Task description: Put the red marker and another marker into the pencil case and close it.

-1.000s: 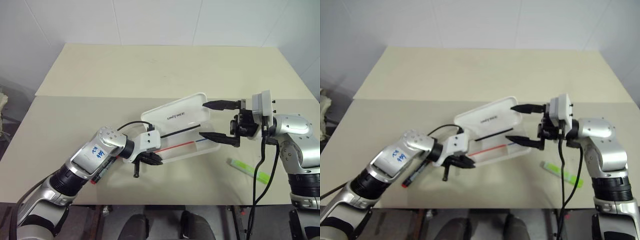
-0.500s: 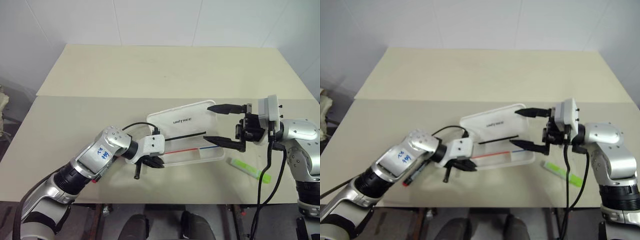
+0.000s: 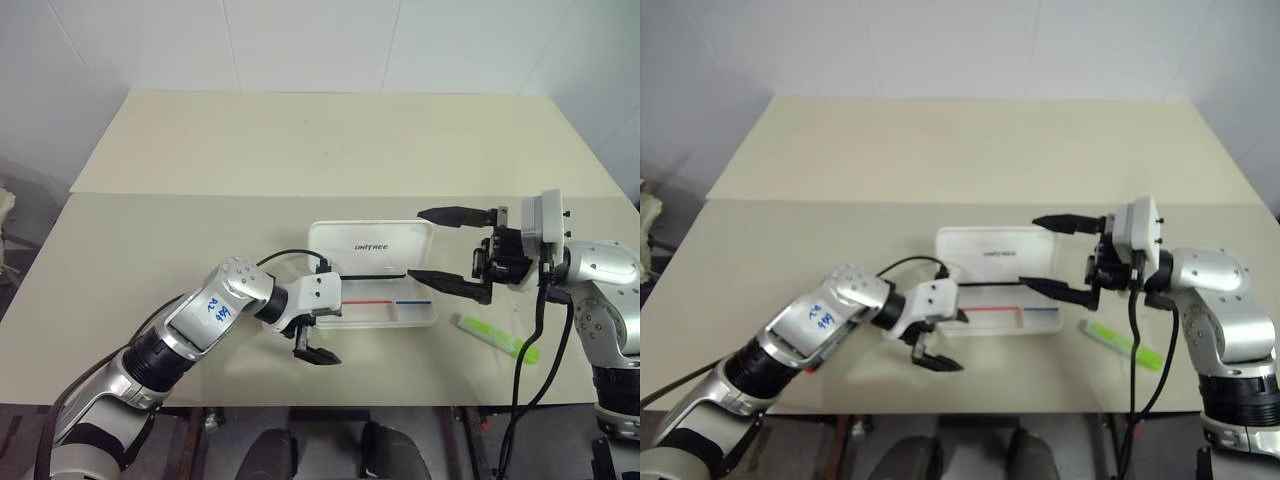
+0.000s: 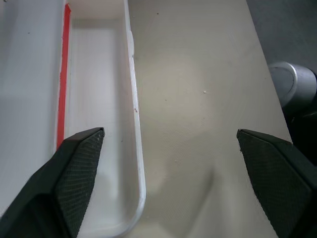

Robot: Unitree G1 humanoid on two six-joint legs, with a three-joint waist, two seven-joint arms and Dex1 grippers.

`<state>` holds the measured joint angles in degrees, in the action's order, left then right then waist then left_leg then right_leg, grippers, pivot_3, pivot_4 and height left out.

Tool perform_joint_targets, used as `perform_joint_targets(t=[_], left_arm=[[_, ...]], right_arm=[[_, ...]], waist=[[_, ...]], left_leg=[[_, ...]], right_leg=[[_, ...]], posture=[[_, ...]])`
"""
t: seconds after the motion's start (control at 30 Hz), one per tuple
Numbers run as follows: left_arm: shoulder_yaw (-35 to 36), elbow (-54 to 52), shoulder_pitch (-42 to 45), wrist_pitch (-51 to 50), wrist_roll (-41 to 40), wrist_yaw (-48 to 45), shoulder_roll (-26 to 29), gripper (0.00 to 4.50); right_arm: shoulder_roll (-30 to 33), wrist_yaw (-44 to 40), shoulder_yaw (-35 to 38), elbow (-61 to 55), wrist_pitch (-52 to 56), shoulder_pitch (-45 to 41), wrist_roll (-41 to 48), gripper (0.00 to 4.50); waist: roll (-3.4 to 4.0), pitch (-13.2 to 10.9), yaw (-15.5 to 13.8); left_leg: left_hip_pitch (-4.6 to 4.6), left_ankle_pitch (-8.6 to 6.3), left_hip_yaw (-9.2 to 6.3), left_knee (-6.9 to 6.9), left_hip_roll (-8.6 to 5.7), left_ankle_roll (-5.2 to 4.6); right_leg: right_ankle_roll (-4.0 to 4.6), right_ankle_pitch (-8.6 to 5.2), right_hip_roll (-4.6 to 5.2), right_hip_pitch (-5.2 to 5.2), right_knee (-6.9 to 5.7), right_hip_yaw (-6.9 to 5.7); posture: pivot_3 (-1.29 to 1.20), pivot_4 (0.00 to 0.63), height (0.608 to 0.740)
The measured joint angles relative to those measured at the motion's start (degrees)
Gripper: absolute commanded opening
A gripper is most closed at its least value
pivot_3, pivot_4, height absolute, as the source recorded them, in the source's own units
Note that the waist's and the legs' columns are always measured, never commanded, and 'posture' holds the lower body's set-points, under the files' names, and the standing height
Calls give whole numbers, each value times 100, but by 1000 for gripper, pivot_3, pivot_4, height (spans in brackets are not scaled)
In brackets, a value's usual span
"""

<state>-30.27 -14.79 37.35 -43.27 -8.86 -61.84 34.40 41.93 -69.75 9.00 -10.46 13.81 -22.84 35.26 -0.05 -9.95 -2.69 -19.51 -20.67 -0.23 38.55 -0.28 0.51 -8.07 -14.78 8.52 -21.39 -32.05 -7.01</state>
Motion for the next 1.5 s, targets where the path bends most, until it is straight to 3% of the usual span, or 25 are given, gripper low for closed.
perform_joint_targets(t=[0.23, 0.47, 0.6, 0.87, 1.03, 1.3, 1.5], left_arm=[[304, -182, -304, 8, -144, 66, 72, 4473], [1190, -581, -1116, 496, -324, 573, -58, 4473], [1957, -767, -1803, 1162, -516, 1056, -401, 4473], [3362, -2096, -3873, 1345, -1201, 1657, -478, 4473], [4452, -2747, -5083, 1454, -1456, 2313, -831, 4473], [5701, -2466, -6521, 2866, -1186, 2739, -1355, 4473], [5892, -1838, -6930, 3442, -1003, 2812, -1437, 4473]], right_arm=[[-191, -94, -217, 261, -16, -195, -9, 4500], [-367, -250, -413, 644, -113, -518, -94, 4500], [-455, -340, -450, 830, -148, -623, -135, 4500], [-694, -670, -639, 1313, -262, -981, -193, 4500], [-861, -985, -708, 1581, -301, -1228, -201, 4500], [-875, -1752, -906, 1814, -602, -1324, -176, 4500], [-422, -1817, -1362, 2076, -1066, -1439, -176, 4500]], waist=[[0, 0, 26], [-1, 0, 100], [-4, 1, 129], [-6, 3, 166], [-8, 4, 127], [-11, 6, 139], [-13, 7, 138]], left_leg=[[-3, 0, 0, -1, 1, 0], [-2, -1, -3, -1, 3, -1], [1, -1, -4, 0, 5, 0], [14, -3, 0, -12, 9, 3], [16, -6, -4, -11, 8, 3], [19, -16, 3, -17, 9, -3], [18, -27, 6, -19, 9, -8]], right_leg=[[0, 0, 0, -3, 1, 0], [0, 0, 0, -2, 1, 2], [1, 0, 0, -2, 0, 2], [2, 1, 0, -2, 0, 16], [11, 7, 1, 2, 1, 18], [14, 8, -1, -2, 6, 21], [15, 7, -2, -7, 9, 19]], posture=[[0, 150, 740], [0, 150, 740], [0, 150, 740], [0, 150, 740], [0, 150, 740], [0, 150, 740], [0, 150, 740]])
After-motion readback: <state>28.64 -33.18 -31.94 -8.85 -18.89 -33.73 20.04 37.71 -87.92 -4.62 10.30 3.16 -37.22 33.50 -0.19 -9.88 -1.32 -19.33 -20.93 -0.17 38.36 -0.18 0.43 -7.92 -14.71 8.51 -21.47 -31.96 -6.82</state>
